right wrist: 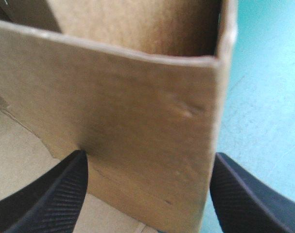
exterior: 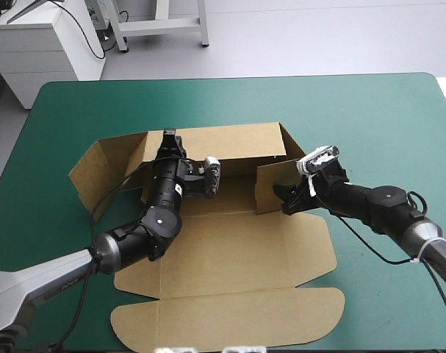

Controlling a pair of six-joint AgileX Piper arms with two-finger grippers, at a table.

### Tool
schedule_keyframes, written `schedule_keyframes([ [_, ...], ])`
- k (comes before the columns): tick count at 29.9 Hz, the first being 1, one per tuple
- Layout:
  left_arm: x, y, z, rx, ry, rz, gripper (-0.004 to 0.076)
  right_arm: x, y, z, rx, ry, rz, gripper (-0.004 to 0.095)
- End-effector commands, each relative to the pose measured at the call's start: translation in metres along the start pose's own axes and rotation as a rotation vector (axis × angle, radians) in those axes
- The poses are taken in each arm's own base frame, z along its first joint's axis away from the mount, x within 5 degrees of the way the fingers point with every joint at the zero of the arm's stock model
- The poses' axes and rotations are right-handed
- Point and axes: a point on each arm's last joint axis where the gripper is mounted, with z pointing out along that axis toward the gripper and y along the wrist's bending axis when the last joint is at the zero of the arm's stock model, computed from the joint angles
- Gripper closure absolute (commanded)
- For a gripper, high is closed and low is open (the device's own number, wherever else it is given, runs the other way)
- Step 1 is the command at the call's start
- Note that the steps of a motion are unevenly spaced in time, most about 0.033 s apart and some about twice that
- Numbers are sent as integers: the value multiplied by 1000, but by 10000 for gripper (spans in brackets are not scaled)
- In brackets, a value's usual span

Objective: Fold the box

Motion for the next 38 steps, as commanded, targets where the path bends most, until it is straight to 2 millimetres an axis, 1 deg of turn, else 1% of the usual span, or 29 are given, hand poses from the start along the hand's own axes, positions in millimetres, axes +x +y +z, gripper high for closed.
schedule_keyframes([
  [1,3,14,-5,-42,-4,-25,732,-14,5,-5,2,-83,-22,261],
  [4,3,14,-5,-41,-5,-25,732,-13,11,2,6,-68,-41,261],
  [8,3,14,-5,-41,-5,-25,732,-10,21,13,92,-33,-76,286],
  [13,3,14,-5,-41,-5,-25,732,-10,28,16,132,-30,-84,301],
  [16,3,14,-5,-41,-5,-25,732,-12,28,15,143,-40,-51,301],
  [21,3,14,-5,-41,-5,-25,732,-23,27,14,147,-76,-56,306],
  [22,3,14,-5,-41,-5,-25,732,-25,27,14,148,-84,-53,328],
  [23,3,14,-5,-41,-5,-25,732,-28,27,14,150,-90,-50,382],
  [25,3,14,-5,-41,-5,-25,732,-29,27,13,152,-95,-32,543],
  [27,3,14,-5,-41,-5,-25,732,-29,27,13,154,-97,-16,807],
  [28,3,14,-5,-41,-5,-25,732,-29,27,13,153,-98,-18,916],
  [38,-3,12,-5,-17,-67,-24,732,-29,28,13,142,-100,-36,928],
])
